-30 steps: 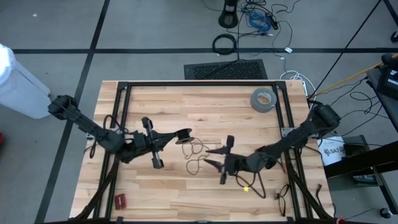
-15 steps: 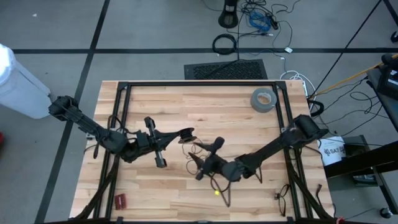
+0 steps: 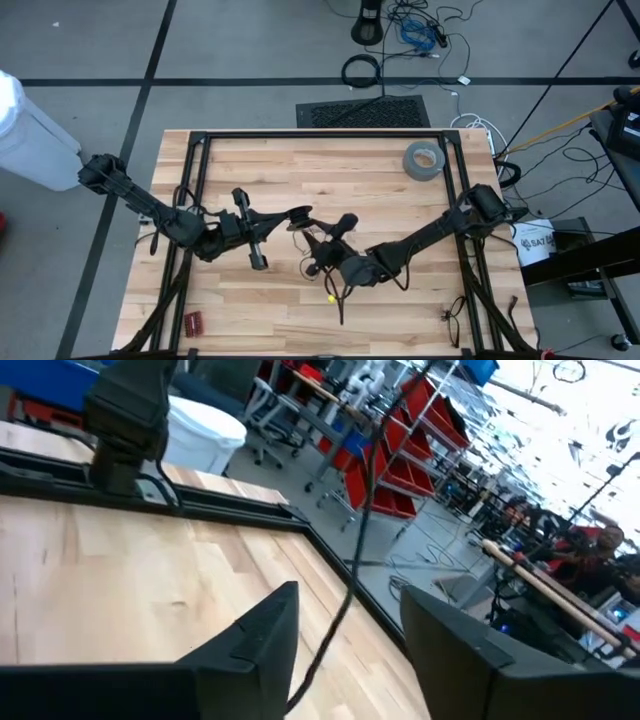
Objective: Coil cords
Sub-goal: Uncoil the black wire from the spool
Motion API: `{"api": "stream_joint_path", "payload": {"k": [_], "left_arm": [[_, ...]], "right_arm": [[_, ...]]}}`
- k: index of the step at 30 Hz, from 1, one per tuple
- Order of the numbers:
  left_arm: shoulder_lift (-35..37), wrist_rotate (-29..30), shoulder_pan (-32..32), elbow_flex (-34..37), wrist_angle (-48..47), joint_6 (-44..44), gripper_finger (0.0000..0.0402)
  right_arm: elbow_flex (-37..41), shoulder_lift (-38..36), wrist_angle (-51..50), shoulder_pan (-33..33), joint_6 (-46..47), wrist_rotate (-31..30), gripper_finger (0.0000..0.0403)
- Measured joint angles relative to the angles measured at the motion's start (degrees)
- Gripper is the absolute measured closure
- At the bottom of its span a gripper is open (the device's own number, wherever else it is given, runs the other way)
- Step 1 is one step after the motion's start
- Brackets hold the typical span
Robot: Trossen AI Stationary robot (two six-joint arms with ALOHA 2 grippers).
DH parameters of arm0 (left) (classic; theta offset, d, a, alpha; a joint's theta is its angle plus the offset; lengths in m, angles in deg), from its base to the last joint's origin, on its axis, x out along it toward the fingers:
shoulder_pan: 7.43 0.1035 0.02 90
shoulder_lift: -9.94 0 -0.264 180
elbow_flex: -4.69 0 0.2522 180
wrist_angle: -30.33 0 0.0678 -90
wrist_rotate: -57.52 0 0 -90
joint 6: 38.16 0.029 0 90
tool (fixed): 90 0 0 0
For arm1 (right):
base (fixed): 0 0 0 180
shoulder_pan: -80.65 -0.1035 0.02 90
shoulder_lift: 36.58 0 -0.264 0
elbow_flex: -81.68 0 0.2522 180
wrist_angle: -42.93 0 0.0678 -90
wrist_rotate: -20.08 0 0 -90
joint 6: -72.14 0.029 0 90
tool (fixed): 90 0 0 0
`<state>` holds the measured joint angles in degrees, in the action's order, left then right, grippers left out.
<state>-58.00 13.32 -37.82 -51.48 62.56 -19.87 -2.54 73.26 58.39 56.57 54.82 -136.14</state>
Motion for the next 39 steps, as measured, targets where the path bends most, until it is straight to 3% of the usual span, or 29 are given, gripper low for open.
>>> {"api": "stream_joint_path", "payload": {"k": [18,27,39], "left_arm": [[0.0,-0.64,0.0,0.0,-0.04,-0.02,0.0401],[0.0,-0.63,0.0,0.0,-0.02,-0.04,0.0401],[0.0,-0.63,0.0,0.0,-0.02,-0.04,0.0401]], "right_arm": [[0.02,0.0,-1.74,0.27,1.68,0.33,0.0335],[0.04,0.0,-1.95,0.38,1.87,3.52,0.0397],[0.04,0.0,-2.07,0.38,1.39,3.65,0.0392]]}}
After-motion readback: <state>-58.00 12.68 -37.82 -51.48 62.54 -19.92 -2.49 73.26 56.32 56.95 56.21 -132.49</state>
